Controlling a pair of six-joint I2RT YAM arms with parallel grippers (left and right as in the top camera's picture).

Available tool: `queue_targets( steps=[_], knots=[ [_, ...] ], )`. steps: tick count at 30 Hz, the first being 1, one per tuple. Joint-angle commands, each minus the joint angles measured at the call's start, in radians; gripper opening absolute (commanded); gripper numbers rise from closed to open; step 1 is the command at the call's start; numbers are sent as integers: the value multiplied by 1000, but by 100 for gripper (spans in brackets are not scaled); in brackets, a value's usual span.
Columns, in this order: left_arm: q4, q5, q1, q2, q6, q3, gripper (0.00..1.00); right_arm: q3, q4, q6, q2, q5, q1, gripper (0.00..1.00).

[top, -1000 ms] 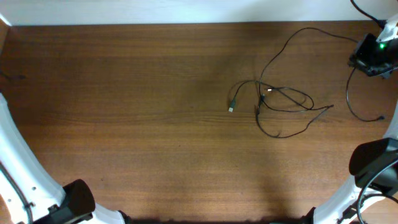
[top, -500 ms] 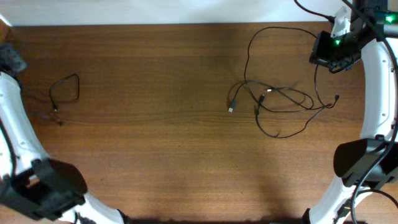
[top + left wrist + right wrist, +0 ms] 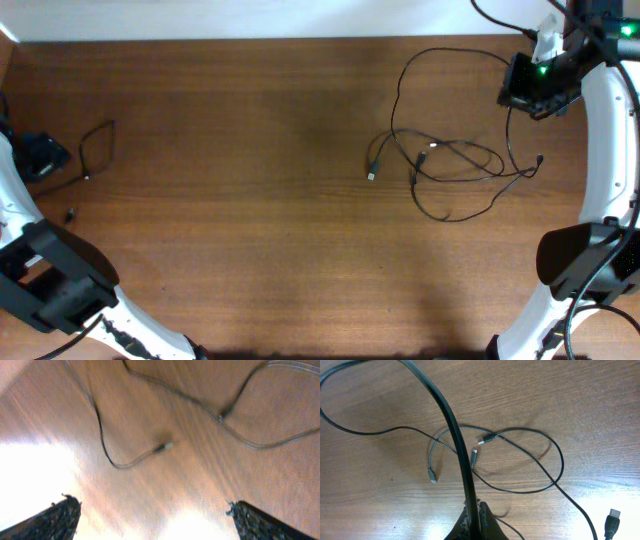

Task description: Untangle cables

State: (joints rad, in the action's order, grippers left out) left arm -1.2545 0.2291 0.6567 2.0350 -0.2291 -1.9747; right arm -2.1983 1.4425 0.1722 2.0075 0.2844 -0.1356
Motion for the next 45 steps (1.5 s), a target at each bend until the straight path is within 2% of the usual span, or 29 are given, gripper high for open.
queue_targets(
  steps=[1,4,7,11,14,15,16,17,19,23,26,29,31,34,36,38,42,45],
  knots=[
    [-49,-82,-2,-15,-17,-5,100,-6,2,-12,-11,-8,6,4],
    [24,-386,-43,-51,129,-5,100,-6,2,-20,-11,18,35,4],
    [101,-566,-159,-135,204,-5,100,-6,2,-26,-11,37,137,4],
    [135,-634,-301,-153,205,-5,100,-7,-23,-26,-11,162,327,4],
    [169,-634,-356,-153,208,-5,99,-50,-33,-26,-12,273,395,6],
    [180,-639,-368,-153,209,-5,99,-79,-31,-26,-12,295,406,10],
    [189,-659,-377,-153,227,-5,99,-116,-23,-27,-12,317,410,33],
    [205,-712,-391,-153,278,-5,100,-175,-3,-27,-12,340,410,68],
    [215,-756,-418,-153,304,-5,99,-268,48,-26,-12,299,387,99],
    [211,-757,-518,-153,369,-5,100,-320,141,-22,-12,104,276,99],
    [204,-750,-688,-139,479,-4,98,-320,168,-15,-12,66,113,99],
    [211,-692,-876,-73,471,-4,93,-320,185,-15,-11,66,-21,99],
    [234,-646,-1000,5,394,-4,91,-320,203,-16,-11,66,-78,99],
    [291,-626,-1143,90,418,-4,93,-320,217,-29,-11,64,-103,99],
    [362,-625,-1254,151,560,-4,93,-320,222,-35,-11,58,-103,99],
    [418,-625,-1325,197,631,-4,93,-320,223,-35,-11,58,-103,99],
    [518,-625,-1431,275,768,-4,92,-320,226,-38,-11,58,-103,99],
    [616,-625,-1468,328,772,-4,92,-320,234,-40,-11,58,-103,99]
  ],
)
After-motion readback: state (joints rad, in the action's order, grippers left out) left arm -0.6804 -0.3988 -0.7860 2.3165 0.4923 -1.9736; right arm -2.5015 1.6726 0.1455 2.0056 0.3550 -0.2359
